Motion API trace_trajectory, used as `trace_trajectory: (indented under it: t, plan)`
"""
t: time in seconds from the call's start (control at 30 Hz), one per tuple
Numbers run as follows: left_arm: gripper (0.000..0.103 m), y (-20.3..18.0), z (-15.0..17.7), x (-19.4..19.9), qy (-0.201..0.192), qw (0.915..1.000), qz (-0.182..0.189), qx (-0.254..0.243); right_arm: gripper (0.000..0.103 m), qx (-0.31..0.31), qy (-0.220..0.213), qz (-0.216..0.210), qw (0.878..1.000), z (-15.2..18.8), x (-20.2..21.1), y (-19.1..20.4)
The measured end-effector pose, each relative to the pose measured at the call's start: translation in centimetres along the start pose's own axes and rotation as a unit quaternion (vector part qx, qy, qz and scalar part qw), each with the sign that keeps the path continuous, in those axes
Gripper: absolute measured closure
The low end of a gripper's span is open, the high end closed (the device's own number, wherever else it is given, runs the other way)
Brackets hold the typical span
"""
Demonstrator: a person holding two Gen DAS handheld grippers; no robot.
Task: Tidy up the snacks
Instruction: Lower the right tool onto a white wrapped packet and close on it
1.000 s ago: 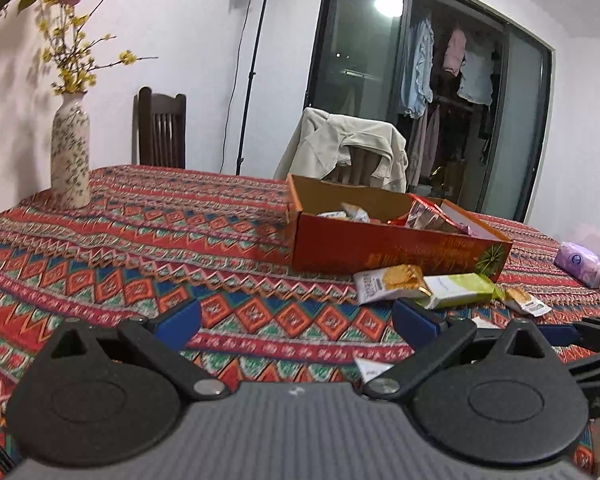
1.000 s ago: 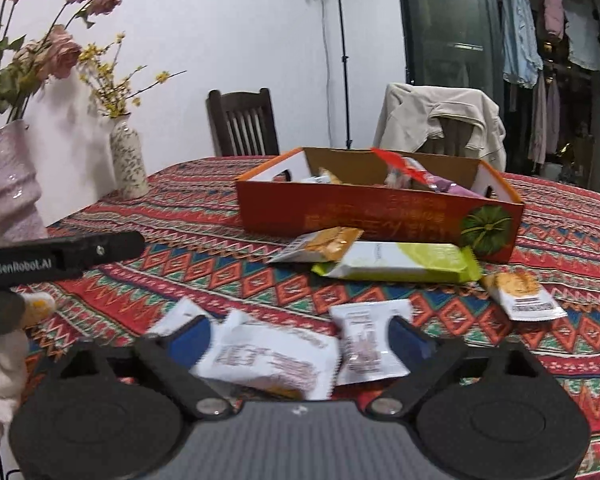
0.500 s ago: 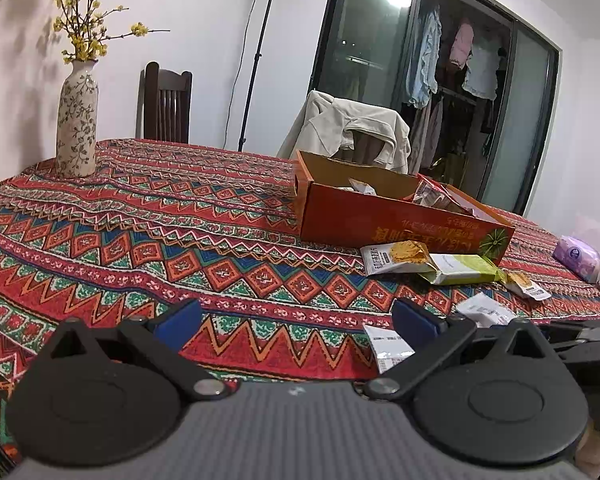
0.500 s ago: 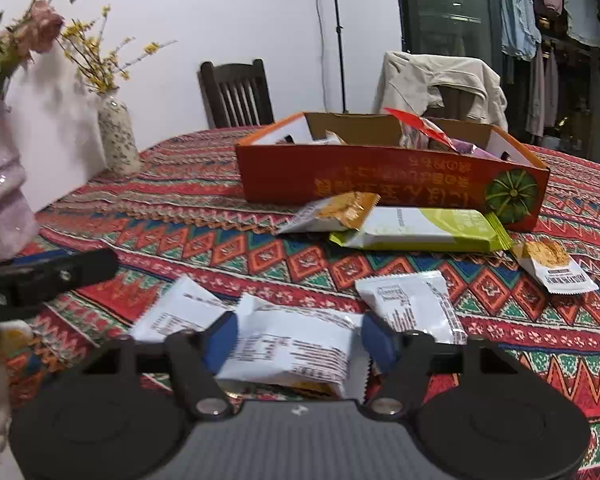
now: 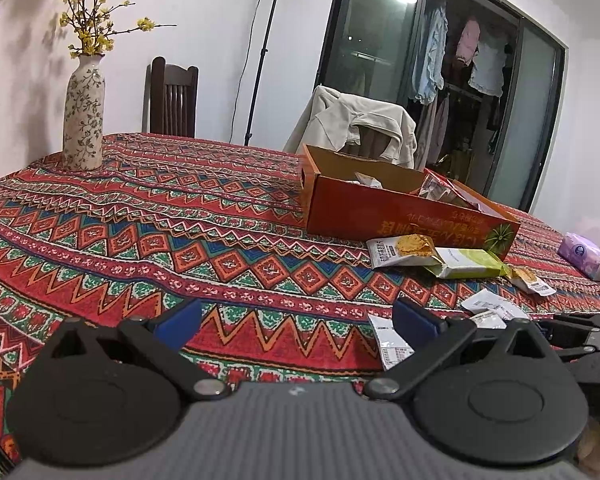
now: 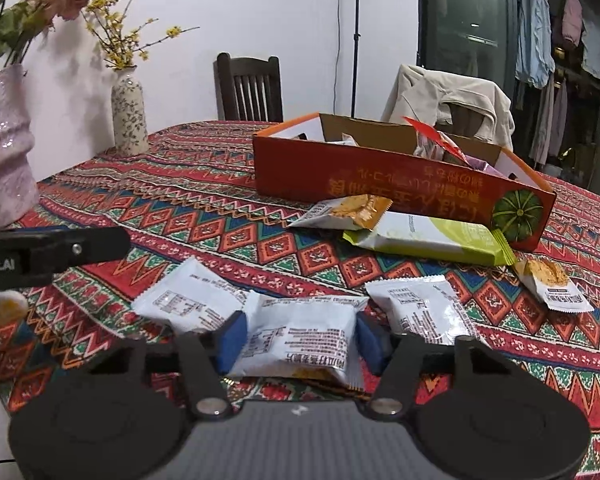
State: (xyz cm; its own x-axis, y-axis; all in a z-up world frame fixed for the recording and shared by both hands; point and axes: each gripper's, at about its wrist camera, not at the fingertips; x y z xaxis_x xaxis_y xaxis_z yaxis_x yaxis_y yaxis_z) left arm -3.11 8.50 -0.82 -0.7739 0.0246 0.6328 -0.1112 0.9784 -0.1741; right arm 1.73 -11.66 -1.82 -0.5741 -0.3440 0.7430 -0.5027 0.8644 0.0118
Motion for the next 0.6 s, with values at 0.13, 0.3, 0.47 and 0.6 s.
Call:
trace_trajectory:
  t: [0.13,0.3,0.47,0.6]
  plan:
    - [0.000,-0.3,-0.1,-0.1,0.005,1.0000,-0.005,0.001,0.063,-0.016,-0.016,-0.011,1.000,0.2,0.8,-0.8]
    - [0.000,-1.3,-0.3,-0.2,0.011,0.9999,-0.008,-0.006,0.074,-0.034,-0.037,-0.024,0.998,0.5,2.0,-2.0]
    - [0.000,-2.6,-0.4,-0.5,0.019,0.9996,-0.013,-0.016,0.078,-0.048,-0.049,-0.033,0.997,0.9,2.9,-3.4]
    - [0.000,-3.3,-0.3,-0.6,0.022,0.9995,-0.014,-0.017,0.068,-0.053,-0.026,-0.049,0.997,1.0,2.1,-3.9]
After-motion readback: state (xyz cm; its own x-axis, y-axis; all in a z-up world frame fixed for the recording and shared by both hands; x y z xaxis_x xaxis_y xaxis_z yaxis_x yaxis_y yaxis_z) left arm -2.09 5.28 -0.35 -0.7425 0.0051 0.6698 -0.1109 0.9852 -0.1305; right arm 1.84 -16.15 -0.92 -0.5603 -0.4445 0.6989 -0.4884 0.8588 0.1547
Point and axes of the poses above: each gripper's, at about its wrist camera, not at the fingertips, and x roughly against the way its jaws point, y to its left, z to its underside, and after that the axes turned 14 degrees about y, right-handed
